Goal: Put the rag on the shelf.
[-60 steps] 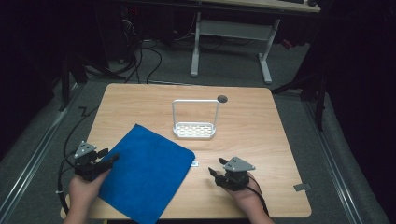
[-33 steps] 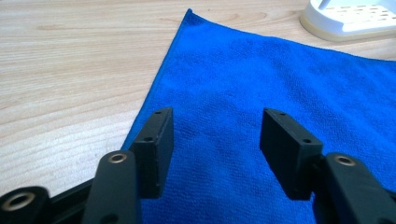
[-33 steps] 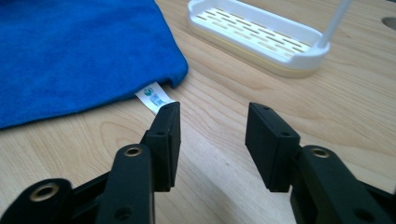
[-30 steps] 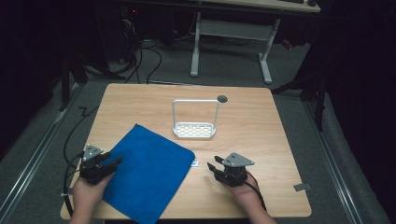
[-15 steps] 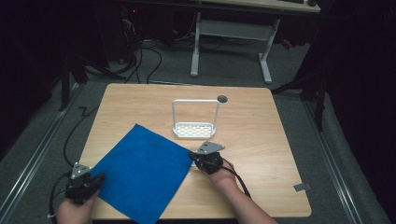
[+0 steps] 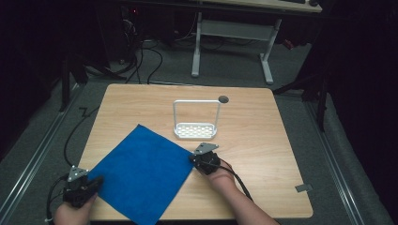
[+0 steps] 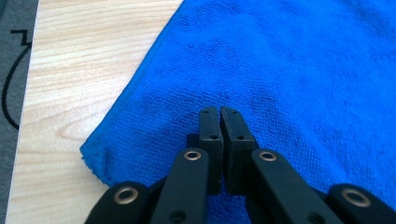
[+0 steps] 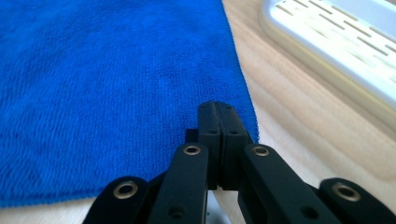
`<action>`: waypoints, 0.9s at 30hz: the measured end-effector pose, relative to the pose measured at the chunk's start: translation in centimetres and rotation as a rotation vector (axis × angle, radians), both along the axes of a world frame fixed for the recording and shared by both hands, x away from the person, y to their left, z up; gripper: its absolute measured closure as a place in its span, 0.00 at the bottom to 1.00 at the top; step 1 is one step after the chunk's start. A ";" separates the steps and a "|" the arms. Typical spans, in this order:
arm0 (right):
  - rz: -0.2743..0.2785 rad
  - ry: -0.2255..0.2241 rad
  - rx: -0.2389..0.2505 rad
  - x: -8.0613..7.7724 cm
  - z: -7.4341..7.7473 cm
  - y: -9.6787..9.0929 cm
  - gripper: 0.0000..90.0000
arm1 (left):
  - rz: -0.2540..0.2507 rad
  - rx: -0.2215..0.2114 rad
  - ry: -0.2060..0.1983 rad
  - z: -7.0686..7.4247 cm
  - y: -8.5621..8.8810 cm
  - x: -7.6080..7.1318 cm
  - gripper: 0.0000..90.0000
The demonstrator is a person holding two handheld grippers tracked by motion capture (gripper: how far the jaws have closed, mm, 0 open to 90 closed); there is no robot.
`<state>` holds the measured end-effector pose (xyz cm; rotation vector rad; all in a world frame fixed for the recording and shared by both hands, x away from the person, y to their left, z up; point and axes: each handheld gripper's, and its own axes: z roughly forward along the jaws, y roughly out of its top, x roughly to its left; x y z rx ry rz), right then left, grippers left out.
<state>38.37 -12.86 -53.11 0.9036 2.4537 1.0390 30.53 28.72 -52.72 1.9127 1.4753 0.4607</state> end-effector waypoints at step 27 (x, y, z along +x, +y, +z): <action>0.005 -0.022 0.050 -5.5 1.2 -1.4 0.99 | 0.054 -0.019 -0.066 0.8 -1.2 5.8 0.84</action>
